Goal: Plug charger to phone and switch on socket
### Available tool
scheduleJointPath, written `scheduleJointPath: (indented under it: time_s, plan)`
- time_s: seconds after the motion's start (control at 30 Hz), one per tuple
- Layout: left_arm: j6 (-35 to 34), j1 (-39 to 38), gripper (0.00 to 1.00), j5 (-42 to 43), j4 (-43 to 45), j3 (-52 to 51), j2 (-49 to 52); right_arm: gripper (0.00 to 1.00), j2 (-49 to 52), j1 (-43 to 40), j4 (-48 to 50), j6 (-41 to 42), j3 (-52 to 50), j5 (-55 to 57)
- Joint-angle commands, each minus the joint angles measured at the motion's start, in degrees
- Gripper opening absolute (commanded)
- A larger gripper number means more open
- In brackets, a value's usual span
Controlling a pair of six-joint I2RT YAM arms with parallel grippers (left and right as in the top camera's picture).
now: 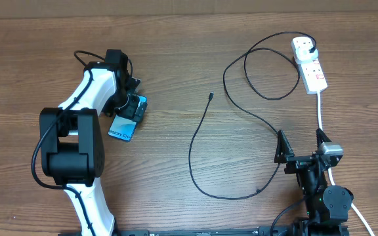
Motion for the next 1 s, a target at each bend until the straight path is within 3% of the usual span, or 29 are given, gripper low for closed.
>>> scheduleJointPath:
  time_s: [0.0,0.33,0.5,0.67,0.97]
  plan:
    - [-2.7,0.0,1.00,-0.6,1.6,-3.7,1.6,1.00,-0.4,0.3,0.2,0.1,-0.6,-0.1]
    - [-14.8,0.0,0.99,-0.5,1.1,-4.8,1.6,1.00,-0.4,0.3,0.2,0.1,-0.6,-0.1]
    - [-23.1,0.0,0.89,4.7,0.7,-4.8,1.6,1.00,-0.4,0.3,0.3,0.1,-0.6,-0.1]
    - [-27.6,0.0,0.78,10.0,0.2,-4.8,1.6,1.00,-0.4,0.3,0.2,0.1,-0.6,-0.1]
    - [-32.2,-0.1,0.79,13.9,0.8,-4.8,1.6,1.00,-0.4,0.3,0.2,0.1,-0.6,-0.1]
